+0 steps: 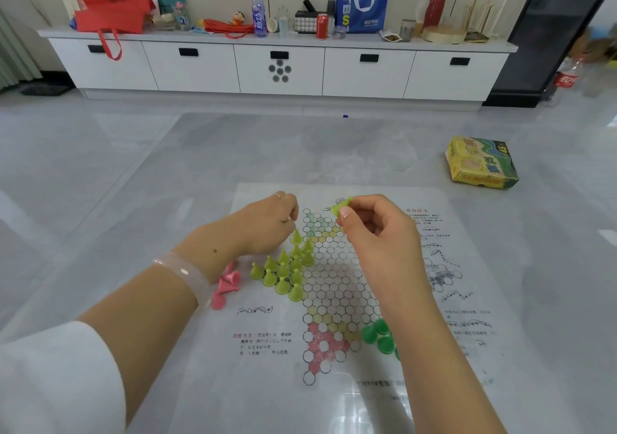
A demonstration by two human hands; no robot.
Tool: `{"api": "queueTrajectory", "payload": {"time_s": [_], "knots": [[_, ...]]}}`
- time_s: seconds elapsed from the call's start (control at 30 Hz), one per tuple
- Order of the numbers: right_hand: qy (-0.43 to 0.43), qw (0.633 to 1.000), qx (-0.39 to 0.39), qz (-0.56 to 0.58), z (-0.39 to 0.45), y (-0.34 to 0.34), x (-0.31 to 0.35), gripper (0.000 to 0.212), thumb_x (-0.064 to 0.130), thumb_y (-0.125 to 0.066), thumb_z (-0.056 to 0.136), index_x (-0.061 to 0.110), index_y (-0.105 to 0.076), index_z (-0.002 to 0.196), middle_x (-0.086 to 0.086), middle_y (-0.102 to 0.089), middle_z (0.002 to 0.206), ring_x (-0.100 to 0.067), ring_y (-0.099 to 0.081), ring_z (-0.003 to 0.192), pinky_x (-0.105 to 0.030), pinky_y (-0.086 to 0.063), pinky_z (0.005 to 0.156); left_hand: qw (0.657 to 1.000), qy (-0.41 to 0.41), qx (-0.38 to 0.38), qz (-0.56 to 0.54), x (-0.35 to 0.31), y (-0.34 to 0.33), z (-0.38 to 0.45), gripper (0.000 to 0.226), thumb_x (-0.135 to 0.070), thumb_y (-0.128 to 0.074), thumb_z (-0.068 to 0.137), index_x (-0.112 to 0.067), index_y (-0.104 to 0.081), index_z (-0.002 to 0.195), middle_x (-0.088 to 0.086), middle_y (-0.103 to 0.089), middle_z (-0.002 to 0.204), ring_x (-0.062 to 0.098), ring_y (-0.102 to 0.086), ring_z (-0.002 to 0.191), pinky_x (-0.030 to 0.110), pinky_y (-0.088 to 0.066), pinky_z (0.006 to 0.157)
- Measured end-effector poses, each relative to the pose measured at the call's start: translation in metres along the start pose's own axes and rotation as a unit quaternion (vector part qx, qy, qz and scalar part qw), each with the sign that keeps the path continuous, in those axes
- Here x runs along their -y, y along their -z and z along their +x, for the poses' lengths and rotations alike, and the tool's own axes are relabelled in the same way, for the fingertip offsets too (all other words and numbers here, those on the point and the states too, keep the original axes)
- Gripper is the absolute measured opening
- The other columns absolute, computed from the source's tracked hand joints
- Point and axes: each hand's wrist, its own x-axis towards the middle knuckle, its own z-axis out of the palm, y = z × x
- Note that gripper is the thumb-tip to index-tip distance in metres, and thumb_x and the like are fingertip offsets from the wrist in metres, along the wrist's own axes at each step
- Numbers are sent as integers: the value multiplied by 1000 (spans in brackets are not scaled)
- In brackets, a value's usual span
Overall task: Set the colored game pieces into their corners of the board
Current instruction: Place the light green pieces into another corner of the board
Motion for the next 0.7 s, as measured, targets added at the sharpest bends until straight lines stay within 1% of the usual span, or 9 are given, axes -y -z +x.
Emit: {"api": "queueTrajectory", "payload": {"time_s": [0.1, 0.17, 0.27, 0.33, 0.4, 0.47, 0.57, 0.63, 0.7], "knots": [[-2, 1000, -2, 0, 1, 0, -1, 5, 18, -60, 85, 21, -64, 85, 7, -66, 80, -3, -61, 76, -11, -48, 69, 998, -30, 1, 54, 4, -2, 2, 28, -28, -49, 91, -13, -49, 115, 0, -45, 110, 19, -48, 100, 29, -36, 85], [-2, 1000, -2, 0, 1, 0, -1, 5, 18, -60, 85, 22, -63, 84, 7, -66, 80, -2, -61, 75, -10, -48, 69, 996, -52, -15, 73, 7, -2, 5, 28, -32, -53, 89, -16, -53, 112, -2, -48, 104, 17, -48, 104, 28, -36, 86], [-3, 1000, -1, 3, 1, 0, -1, 5, 18, -60, 85, 23, -63, 83, 7, -66, 80, -3, -62, 76, -10, -48, 69, 993, -66, -46, 85, 9, -2, 9, 23, -30, -56, 88, -16, -59, 106, -6, -43, 91, 16, -49, 101, 25, -34, 80], [-2, 1000, -1, 2, 1, 0, -2, 6, 18, -60, 85, 23, -63, 84, 7, -66, 80, -3, -62, 77, -10, -48, 69, 992, -66, -54, 98, 8, -4, 11, 21, -28, -56, 88, -15, -61, 104, -5, -44, 90, 16, -49, 99, 24, -34, 77], [-3, 1000, 1, -1, 0, -1, -2, 5, 18, -60, 85, 23, -63, 84, 6, -66, 81, -4, -62, 77, -10, -48, 69, 991, -68, -70, 94, 8, -5, 11, 19, -26, -56, 89, -12, -61, 100, -1, -50, 91, 14, -47, 92, 24, -35, 76], [-5, 1000, 0, -3, 1, -1, -3, 5, 18, -60, 85, 22, -63, 85, 6, -66, 81, -4, -62, 77, -10, -48, 69, 990, -68, -108, 55, 7, -2, 8, 15, -24, -54, 90, -10, -59, 93, 1, -54, 88, 13, -44, 82, 23, -35, 69], [-12, 1000, -5, -9, 1, 0, -4, 5, 18, -60, 85, 22, -63, 85, 6, -66, 82, -5, -62, 79, -9, -48, 69, 980, -37, -188, -55, 3, 7, -7, 13, -21, -49, 92, -12, -49, 83, -4, -48, 67, 12, -42, 62, 16, -32, 53], [-21, 1000, -10, -18, 1, 1, -4, 5, 18, -60, 84, 22, -63, 85, 6, -66, 82, -4, -62, 77, -9, -48, 67, 964, -9, -243, -104, 0, 13, -23, 17, -19, -45, 94, -9, -47, 80, -5, -45, 60, 8, -39, 54, 14, -32, 51], [-32, 999, -11, -32, 0, 3, -5, 5, 18, -60, 84, 22, -63, 84, 6, -67, 81, -4, -61, 75, -12, -48, 65, 945, 18, -299, -128, -3, 15, -42, 23, -19, -43, 94, -9, -46, 73, -7, -42, 54, 7, -38, 50, 14, -31, 50]]}}
